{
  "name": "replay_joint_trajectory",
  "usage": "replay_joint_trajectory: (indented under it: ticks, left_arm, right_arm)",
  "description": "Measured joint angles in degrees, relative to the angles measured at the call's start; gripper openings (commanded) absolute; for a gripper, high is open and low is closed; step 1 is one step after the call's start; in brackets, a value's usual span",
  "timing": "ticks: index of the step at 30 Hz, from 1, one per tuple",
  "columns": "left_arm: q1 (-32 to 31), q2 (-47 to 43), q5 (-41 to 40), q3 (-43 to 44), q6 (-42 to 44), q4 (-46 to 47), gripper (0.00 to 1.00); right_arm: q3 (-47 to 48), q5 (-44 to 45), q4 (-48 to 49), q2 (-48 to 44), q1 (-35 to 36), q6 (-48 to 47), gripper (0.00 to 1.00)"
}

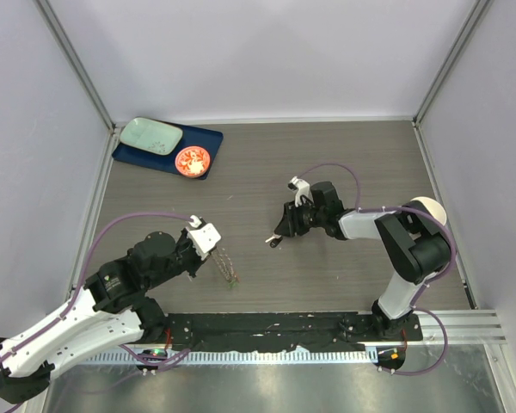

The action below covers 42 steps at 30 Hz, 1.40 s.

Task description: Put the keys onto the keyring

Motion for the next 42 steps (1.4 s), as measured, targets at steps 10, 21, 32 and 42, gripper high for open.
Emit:
replay_joint_trajectory:
  ticks: [10,21,32,42]
  left_arm:
    - [0.0,0.0,0.0,0.0,0.0,0.0,0.00]
    - [0.0,0.0,0.0,0.0,0.0,0.0,0.00]
    - [0.0,0.0,0.0,0.0,-0.2,0.0,0.00]
    - [0.0,0.0,0.0,0.0,-0.2,0.0,0.00]
  right_arm:
    - [0.1,-0.9,-2.1,-0.2,0.0,-1.7,0.34]
    - [0.0,-1.2,-7.9,-2.1,0.0,-3.6,0.18]
    - [0.0,-0.7,-11.9,-3.5,1.5,-6.6,0.06]
    - [7.2,10.0,-23.9,-4.6,6.4,-14.3,0.04]
